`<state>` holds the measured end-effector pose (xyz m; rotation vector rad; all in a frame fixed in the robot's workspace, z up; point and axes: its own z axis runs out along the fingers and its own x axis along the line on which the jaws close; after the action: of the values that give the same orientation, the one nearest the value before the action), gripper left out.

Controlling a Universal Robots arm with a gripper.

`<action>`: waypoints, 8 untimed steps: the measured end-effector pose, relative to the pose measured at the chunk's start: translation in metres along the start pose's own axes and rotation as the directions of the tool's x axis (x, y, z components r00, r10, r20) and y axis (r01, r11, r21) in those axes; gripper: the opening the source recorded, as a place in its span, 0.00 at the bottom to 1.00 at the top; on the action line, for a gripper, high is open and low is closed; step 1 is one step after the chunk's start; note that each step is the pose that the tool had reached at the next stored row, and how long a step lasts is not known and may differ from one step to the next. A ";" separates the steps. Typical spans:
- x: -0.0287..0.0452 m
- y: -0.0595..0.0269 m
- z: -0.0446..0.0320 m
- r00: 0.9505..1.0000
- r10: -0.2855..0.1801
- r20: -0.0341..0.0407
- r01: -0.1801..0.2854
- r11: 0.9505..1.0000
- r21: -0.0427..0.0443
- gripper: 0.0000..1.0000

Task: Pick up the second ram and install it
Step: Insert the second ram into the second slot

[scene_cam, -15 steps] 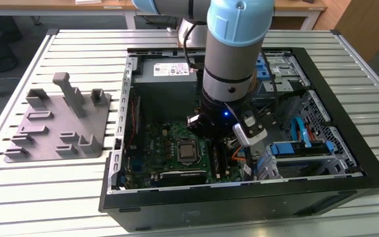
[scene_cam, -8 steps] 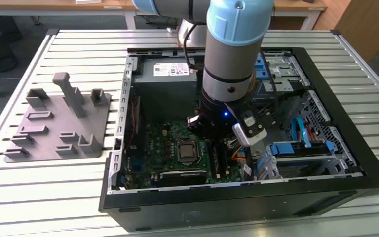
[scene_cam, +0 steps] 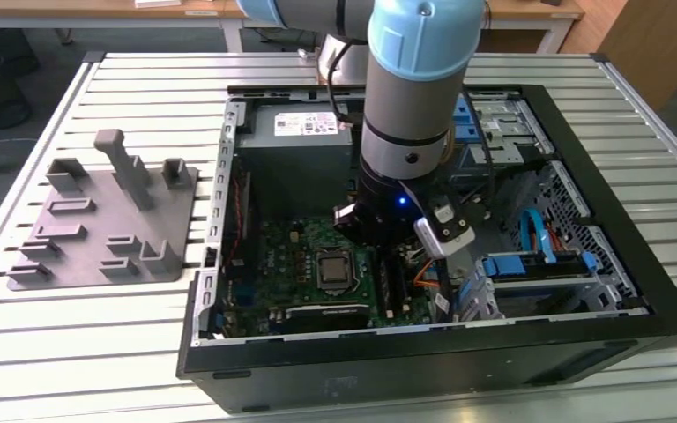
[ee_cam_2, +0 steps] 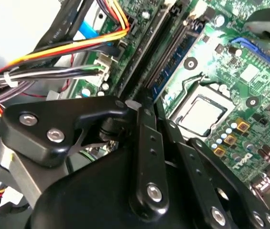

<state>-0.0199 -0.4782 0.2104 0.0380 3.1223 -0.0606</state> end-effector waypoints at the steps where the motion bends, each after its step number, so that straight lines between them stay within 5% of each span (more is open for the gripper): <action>1: 0.0000 0.0000 0.0000 1.000 0.000 0.000 0.000 1.000 0.001 0.14; 8: 0.0012 0.0000 -0.0019 1.000 0.000 0.004 0.000 1.000 0.005 0.14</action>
<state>-0.0212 -0.4781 0.2122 0.0378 3.1184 -0.0689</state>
